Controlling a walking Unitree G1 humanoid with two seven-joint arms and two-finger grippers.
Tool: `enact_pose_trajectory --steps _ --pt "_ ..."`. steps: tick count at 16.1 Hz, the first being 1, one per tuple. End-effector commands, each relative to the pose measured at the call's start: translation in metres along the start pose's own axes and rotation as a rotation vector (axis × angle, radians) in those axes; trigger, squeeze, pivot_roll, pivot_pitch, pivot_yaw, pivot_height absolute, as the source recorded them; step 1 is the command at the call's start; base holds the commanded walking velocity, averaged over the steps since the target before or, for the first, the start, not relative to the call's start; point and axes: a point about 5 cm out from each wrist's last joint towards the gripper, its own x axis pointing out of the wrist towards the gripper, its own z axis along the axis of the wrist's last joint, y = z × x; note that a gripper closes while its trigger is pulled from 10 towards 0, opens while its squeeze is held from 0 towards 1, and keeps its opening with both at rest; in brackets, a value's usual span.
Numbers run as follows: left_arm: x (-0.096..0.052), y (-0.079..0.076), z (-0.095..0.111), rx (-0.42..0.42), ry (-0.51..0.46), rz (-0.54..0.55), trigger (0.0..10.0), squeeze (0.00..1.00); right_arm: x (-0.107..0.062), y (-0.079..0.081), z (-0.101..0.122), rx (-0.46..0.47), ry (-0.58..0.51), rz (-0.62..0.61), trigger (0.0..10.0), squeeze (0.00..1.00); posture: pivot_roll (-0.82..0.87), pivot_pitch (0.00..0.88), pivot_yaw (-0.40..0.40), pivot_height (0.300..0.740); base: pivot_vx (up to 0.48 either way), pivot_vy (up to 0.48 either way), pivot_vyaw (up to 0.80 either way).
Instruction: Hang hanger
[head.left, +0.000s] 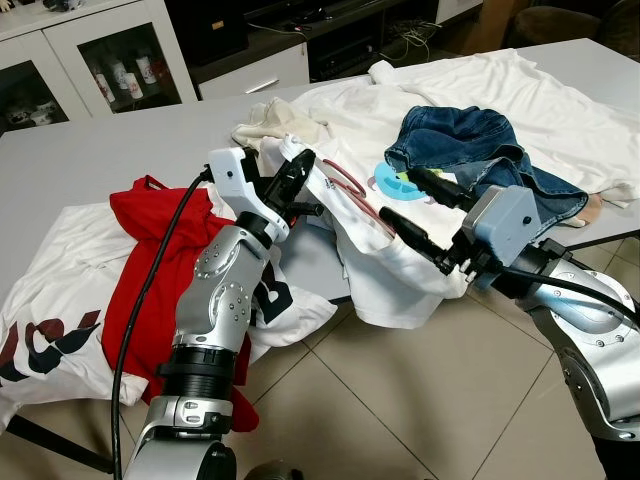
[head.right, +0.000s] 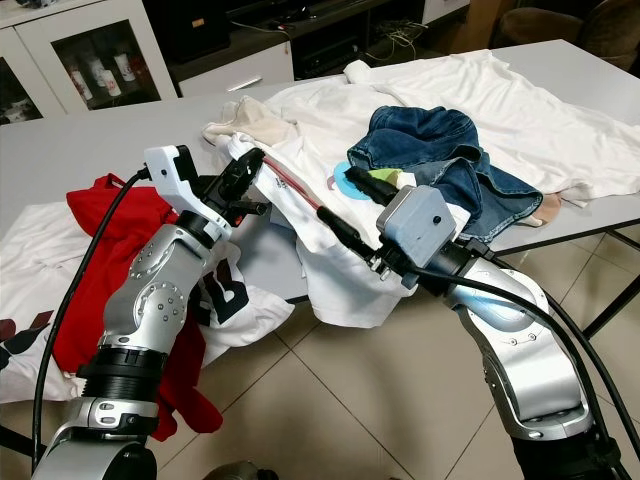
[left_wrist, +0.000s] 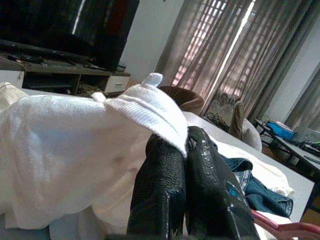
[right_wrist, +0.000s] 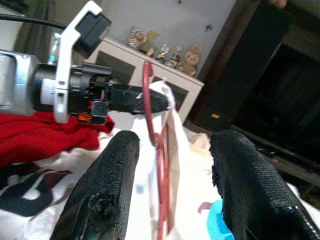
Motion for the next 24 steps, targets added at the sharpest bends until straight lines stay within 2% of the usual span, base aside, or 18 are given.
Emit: enact_pose_trajectory --steps 1,4,6,8,11,13,14,15,16,19,23,24 --pt "-0.001 0.003 0.003 0.019 -0.007 0.015 0.0 0.0 0.001 0.001 0.004 0.006 -0.01 0.024 10.0 0.0 0.06 0.0 0.107 0.74 0.0 0.0 0.0" --pt "-0.001 0.004 0.003 0.022 -0.006 0.014 0.0 0.0 0.004 0.005 0.005 0.031 -0.007 0.077 10.0 0.0 0.06 0.0 0.107 0.74 0.0 0.0 0.0" --pt "-0.001 0.003 0.003 0.022 -0.005 0.012 0.0 0.0 0.016 0.011 0.002 0.036 -0.004 0.097 10.0 0.0 0.06 0.0 0.108 0.74 0.0 0.0 0.0" --pt "0.0 0.001 0.003 0.021 -0.008 0.007 0.0 0.0 0.034 0.017 -0.005 0.036 0.008 0.1 10.0 0.0 0.06 0.0 0.106 0.74 0.0 0.0 0.0" --pt "-0.002 0.0 0.001 0.021 -0.005 0.008 0.0 0.0 0.064 0.015 -0.018 0.024 0.086 -0.007 10.0 0.0 0.07 0.0 0.101 0.74 0.0 0.0 0.0" --pt "-0.002 0.0 0.001 0.023 -0.006 0.01 0.0 0.0 0.071 0.012 -0.023 0.02 0.126 -0.062 10.0 0.0 0.08 0.0 0.097 0.74 0.0 0.0 0.0" --pt "-0.003 0.001 0.001 0.025 -0.007 0.012 0.0 0.0 0.072 0.01 -0.025 0.021 0.138 -0.085 7.1 0.0 0.08 0.0 0.097 0.74 0.0 0.0 0.0" --pt "-0.003 0.001 0.001 0.027 -0.007 0.015 0.0 0.0 0.071 0.008 -0.027 0.021 0.147 -0.104 3.3 0.0 0.08 0.0 0.097 0.74 0.0 0.0 0.0" --pt "-0.004 0.002 0.001 0.028 -0.007 0.018 0.0 0.0 0.07 0.006 -0.03 0.018 0.156 -0.115 0.0 0.0 0.08 0.0 0.097 0.74 0.0 0.0 0.0" --pt "-0.004 0.002 0.001 0.03 -0.003 0.022 0.0 0.0 0.062 -0.004 -0.036 -0.001 0.195 -0.176 0.0 0.0 0.08 0.0 0.099 0.74 0.0 0.0 0.0" --pt "-0.002 0.001 -0.001 0.04 0.007 0.018 0.0 0.0 0.057 -0.01 -0.033 -0.029 0.183 -0.222 0.0 0.0 0.07 0.0 0.102 0.74 0.0 0.0 0.0" --pt "-0.002 0.001 -0.002 0.05 0.012 0.022 4.1 0.0 0.055 -0.009 -0.032 -0.032 0.174 -0.211 0.0 0.0 0.07 0.0 0.102 0.74 0.0 0.0 0.0"
